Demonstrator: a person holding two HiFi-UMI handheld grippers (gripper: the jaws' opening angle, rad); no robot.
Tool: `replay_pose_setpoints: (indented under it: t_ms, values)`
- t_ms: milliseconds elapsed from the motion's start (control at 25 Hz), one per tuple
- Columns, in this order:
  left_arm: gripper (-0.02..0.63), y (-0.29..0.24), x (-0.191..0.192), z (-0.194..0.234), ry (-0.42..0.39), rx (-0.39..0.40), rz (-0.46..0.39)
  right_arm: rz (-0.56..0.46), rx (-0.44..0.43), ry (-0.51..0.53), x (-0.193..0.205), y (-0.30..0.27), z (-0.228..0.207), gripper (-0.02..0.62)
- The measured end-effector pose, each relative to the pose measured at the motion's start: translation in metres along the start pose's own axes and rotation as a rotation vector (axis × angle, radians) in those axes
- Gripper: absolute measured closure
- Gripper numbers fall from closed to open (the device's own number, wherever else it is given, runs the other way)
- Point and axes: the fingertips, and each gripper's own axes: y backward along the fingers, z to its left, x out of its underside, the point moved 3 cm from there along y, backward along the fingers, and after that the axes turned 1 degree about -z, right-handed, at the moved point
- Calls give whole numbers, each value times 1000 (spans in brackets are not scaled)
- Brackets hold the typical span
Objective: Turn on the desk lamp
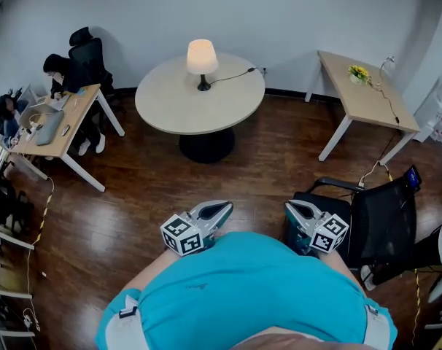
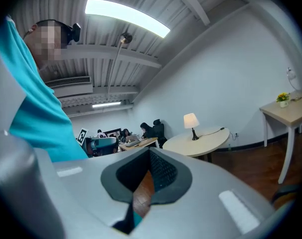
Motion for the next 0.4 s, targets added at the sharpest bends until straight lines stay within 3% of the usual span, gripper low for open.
replay_pose_setpoints:
  t_ms: [400]
  values:
    - [500, -12, -2, 10, -13, -27, -15, 22, -24, 14, -8, -5, -16, 595]
